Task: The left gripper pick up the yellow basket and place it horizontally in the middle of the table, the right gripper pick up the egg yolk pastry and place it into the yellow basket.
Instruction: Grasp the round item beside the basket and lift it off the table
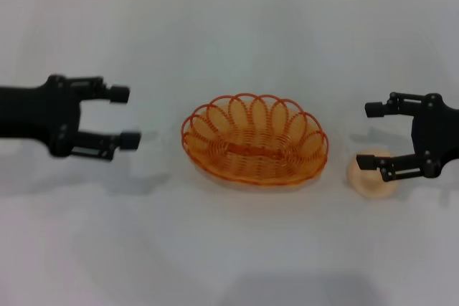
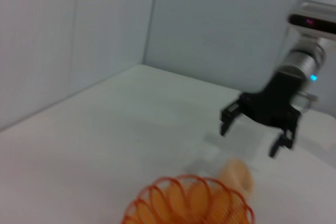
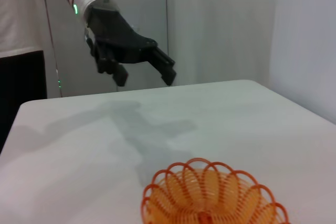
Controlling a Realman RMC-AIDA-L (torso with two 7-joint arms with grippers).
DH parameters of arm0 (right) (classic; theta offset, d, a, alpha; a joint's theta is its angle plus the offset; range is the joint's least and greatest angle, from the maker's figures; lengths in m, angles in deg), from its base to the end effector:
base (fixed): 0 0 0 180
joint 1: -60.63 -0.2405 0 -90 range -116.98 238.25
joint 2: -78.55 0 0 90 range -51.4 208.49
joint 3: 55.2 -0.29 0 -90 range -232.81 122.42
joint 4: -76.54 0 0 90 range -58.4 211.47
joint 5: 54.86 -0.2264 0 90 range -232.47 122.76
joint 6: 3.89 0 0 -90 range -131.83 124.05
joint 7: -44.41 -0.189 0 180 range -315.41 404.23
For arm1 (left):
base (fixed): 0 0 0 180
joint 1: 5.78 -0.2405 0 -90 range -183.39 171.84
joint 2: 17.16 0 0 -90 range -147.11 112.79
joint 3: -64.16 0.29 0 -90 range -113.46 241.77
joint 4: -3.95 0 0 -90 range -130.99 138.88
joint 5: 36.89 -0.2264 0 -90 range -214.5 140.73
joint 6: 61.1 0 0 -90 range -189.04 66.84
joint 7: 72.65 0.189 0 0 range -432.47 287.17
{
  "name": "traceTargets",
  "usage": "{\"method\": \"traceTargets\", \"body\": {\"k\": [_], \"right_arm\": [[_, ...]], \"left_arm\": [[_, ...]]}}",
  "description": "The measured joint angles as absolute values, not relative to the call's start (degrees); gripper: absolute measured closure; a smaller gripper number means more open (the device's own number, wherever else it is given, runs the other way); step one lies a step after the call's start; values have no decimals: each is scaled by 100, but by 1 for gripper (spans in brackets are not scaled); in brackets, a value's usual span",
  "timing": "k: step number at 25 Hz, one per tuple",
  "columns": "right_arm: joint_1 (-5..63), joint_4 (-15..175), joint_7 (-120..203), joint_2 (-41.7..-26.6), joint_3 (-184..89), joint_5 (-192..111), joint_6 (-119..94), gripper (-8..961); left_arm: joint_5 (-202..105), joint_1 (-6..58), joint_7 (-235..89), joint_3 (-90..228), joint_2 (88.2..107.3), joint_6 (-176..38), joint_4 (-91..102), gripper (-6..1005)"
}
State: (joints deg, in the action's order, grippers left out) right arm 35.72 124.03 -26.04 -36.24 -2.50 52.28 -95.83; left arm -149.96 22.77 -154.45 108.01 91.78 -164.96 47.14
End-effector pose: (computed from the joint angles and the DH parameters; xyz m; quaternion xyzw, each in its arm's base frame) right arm 0.2813 0.3605 -0.0225 -0.9713 0.0615 0.1882 0.1319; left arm -0.2910 0.3534 0.0257 -0.9660 -0.1550 -0.1959 0.0673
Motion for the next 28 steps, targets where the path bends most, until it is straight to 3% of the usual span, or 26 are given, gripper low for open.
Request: {"method": "traceTargets", "body": {"k": [8,19,28], "right_arm": [[3604,12403,-2639,-3621,-200,5281,-9662,81],[3550,12459,-2833,-3529,-176,5446,-9746,81],[3456,13586,-4091,-3566,13,6264,-9836,81]], "left_arm": [[-15213,2012,-14790,10813,9132,-16673,4683,130],[-15464,1987,-14656,10830,9218,-16764,4667,130],[-15634,1989,-14626,10848,9217,-16963,4666,130]]}}
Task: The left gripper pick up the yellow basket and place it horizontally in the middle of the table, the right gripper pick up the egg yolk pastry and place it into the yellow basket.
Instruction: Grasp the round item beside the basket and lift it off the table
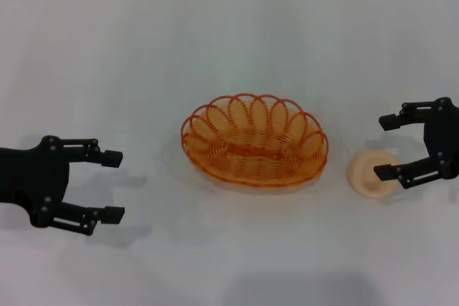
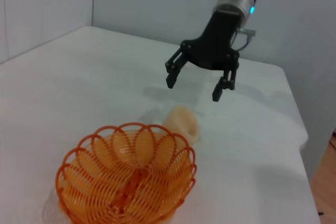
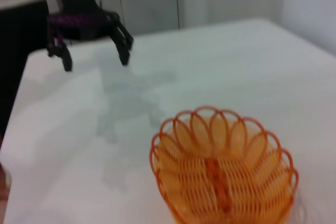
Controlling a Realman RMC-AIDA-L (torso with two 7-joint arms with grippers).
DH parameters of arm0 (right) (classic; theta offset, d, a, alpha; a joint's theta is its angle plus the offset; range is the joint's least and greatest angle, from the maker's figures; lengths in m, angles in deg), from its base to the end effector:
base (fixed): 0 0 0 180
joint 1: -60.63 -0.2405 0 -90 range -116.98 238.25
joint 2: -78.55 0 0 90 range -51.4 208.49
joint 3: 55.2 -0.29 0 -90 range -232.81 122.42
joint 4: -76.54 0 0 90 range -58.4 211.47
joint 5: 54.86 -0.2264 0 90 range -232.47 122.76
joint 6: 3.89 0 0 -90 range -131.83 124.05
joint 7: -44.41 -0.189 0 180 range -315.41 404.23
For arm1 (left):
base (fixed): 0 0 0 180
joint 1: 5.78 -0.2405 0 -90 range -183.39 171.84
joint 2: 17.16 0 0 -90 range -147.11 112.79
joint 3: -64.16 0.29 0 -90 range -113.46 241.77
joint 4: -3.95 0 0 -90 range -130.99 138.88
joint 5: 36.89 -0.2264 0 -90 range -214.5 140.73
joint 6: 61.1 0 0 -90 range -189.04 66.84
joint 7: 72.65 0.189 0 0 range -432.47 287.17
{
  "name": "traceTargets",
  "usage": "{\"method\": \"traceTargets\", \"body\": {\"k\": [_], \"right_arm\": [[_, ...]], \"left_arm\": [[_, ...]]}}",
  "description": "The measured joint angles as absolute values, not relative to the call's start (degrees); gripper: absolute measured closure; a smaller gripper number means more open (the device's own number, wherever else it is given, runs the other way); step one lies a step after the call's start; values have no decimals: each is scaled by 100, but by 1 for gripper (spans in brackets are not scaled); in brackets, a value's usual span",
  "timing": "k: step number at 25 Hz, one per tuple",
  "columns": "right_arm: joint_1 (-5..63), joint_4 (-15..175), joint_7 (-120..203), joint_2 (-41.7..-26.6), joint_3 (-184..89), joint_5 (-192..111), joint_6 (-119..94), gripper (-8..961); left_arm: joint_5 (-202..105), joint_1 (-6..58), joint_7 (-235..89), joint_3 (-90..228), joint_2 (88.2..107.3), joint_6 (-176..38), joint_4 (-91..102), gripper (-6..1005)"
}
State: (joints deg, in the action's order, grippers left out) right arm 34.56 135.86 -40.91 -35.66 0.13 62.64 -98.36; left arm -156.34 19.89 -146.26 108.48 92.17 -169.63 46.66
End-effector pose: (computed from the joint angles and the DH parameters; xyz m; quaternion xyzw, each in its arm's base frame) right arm 0.2740 0.3659 -0.0074 -0.9872 0.0918 0.0858 0.0982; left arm -0.3162 0.3131 0.0139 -0.9796 -0.1207 -0.1594 0.0185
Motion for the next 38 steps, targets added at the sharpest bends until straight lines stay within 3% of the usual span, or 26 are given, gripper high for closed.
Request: {"method": "traceTargets", "body": {"k": [11,20,31,38], "right_arm": [[2746,14177,-6012,-3616,217,7692,-10037,81],[2668,13885,-6128,-3642,319,8062,-9887,84],[2646,13424,-5928,-3678,616,8000,-9357,439],[2657,13409,-5879,-3685,640,7837,-9261,547]], "left_arm": [[-15698,1804,-14434,10812,9218,-16969,4672,130],[-15684,1894,-14448,10816,9250,-16974,4709,130],[-15698,1928,-14479,10820,9254,-16959,4719,130],[-15698,1945,-14481,10836,9261,-16946,4719,130]]}}
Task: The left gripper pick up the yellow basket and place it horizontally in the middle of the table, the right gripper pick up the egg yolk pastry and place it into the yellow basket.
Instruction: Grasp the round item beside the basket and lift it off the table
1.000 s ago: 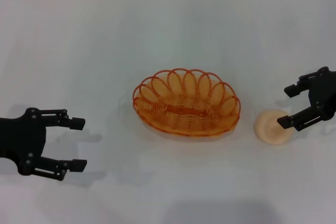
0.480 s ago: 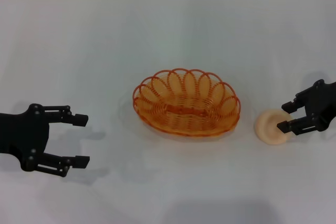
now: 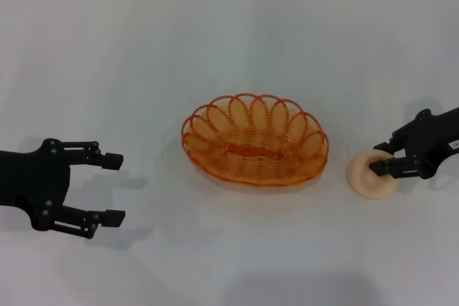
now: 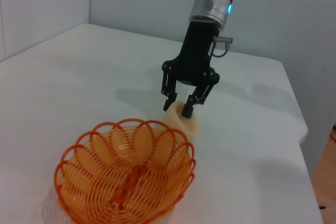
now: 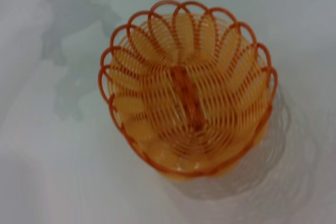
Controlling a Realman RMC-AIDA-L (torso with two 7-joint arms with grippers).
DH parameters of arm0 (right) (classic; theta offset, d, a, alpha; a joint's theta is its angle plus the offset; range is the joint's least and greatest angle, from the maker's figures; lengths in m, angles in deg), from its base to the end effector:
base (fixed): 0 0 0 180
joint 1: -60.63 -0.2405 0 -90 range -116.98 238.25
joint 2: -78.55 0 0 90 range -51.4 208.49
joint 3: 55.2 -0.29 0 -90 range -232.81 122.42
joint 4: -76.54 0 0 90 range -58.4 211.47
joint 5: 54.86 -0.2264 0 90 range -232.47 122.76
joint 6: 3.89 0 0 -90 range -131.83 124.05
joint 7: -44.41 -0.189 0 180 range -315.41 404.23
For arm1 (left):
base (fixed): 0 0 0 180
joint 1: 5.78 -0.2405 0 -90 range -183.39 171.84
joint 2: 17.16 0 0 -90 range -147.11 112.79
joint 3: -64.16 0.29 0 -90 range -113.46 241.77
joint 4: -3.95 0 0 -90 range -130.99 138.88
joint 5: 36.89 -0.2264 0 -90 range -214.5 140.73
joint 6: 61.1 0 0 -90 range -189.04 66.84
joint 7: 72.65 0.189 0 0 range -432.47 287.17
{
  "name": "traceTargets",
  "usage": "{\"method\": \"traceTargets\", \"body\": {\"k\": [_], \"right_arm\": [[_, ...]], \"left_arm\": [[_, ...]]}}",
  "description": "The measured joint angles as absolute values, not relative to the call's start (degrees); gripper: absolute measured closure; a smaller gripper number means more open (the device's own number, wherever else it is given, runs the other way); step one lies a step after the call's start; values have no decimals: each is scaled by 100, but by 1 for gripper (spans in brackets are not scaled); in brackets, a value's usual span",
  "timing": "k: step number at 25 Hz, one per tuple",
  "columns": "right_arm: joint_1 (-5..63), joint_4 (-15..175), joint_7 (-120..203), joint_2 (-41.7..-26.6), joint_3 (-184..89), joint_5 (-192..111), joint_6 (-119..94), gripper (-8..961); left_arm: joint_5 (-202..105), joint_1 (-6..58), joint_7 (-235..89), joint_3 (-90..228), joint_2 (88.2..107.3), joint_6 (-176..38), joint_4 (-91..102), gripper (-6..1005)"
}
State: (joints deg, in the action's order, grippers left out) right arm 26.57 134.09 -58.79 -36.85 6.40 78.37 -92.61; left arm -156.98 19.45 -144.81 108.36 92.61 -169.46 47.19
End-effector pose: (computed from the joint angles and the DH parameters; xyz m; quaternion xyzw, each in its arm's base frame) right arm 0.2711 0.3952 -0.0394 -0.9787 0.1815 -0.0528 0.0801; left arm -0.3185 0.3107 0.0115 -0.9814 -0.1110 -0.1553 0.0211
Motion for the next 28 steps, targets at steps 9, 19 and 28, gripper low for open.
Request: {"method": "traceTargets", "body": {"k": [9,19,28], "right_arm": [[2670,13392,-5843,-3680,647,7734,-9152,782],[2700,13709,-5851,-3634,562,7701,-9474,907],[2623,14551,-5933,-3626,-250,7634,-10326,912]], "left_arm": [[-15696,1961,-14466,10836,9262,-16937,4719,130],[-15693,1913,-14433,10817,9261,-16944,4719,130],[-15674,1777,-14411,10811,9261,-16978,4743,130]]}}
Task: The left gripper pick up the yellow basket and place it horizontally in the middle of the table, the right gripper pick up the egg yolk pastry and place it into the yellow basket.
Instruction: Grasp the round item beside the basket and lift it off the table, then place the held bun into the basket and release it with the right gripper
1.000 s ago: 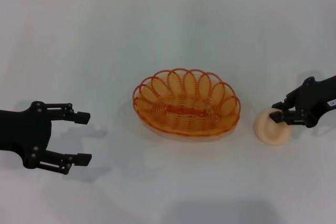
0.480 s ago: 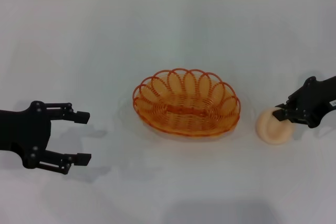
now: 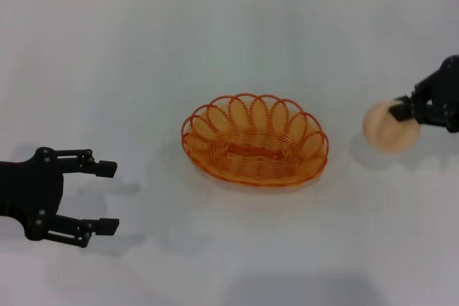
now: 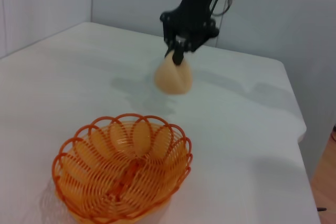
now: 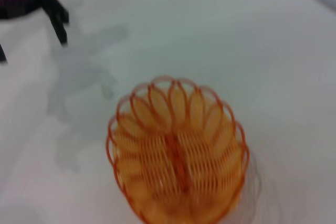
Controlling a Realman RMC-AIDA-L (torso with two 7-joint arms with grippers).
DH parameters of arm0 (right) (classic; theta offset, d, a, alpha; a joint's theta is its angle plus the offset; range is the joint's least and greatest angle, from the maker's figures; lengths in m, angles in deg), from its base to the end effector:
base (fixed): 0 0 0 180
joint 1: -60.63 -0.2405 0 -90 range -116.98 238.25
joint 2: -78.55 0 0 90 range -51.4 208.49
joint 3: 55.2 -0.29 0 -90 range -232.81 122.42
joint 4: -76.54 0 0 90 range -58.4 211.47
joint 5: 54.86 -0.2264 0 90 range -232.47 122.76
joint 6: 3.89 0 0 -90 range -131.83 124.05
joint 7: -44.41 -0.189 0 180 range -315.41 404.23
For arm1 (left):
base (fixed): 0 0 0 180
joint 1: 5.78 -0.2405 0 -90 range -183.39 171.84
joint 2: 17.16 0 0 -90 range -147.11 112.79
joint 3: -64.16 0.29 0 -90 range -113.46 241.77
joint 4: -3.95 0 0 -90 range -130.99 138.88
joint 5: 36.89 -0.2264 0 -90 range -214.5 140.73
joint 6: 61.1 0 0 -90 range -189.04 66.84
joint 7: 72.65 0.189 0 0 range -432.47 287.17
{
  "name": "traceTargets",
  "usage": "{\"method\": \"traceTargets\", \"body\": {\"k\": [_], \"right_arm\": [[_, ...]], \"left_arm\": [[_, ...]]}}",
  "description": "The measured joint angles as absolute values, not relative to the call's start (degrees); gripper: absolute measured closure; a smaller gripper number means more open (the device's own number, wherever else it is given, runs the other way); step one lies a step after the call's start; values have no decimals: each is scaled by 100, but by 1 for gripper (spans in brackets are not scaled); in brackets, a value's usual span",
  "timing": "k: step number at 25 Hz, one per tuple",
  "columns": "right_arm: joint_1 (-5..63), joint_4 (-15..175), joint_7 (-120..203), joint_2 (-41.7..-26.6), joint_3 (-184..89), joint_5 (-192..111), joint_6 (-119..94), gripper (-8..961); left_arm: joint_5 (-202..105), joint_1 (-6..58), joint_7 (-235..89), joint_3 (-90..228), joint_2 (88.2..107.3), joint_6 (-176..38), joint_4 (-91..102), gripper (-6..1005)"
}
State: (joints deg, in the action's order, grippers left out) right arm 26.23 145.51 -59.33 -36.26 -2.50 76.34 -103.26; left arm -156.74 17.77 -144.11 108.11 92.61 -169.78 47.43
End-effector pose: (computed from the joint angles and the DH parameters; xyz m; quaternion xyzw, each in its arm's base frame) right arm 0.2358 0.3980 0.0161 -0.9835 0.1474 -0.0068 0.1048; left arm -0.3261 0.3016 0.0131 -0.9802 -0.1172 -0.1578 0.0256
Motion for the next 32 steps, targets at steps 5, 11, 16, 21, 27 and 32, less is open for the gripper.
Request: {"method": "traceTargets", "body": {"k": [5,11,16,21,27,32], "right_arm": [[2528,14838,-6168,-3645,-424,7044,-10512,916],[2502,14627,-6334,-3700,443,6262,-9829,917],[2558,14344,-6296,-3717,1435,5607,-8853,918],[2562,13991,-6149,-3725,2205,5236,-8021,910],[2614,13787,-5942,-3732,2834,5003,-7387,888],[2666,13735,-5848,-3738,3098,4992,-7179,869]], "left_arm": [[-15603,1599,-14323,10797,9293,-16981,4870,130],[-15499,1409,-14136,10792,9341,-16990,4954,130],[-15536,1409,-14135,10792,9341,-16990,4956,130],[-15539,1404,-14133,10792,9340,-16985,4956,130],[-15540,1419,-14131,10793,9334,-16979,4959,130],[-15544,1448,-14163,10792,9325,-16979,4966,130]]}}
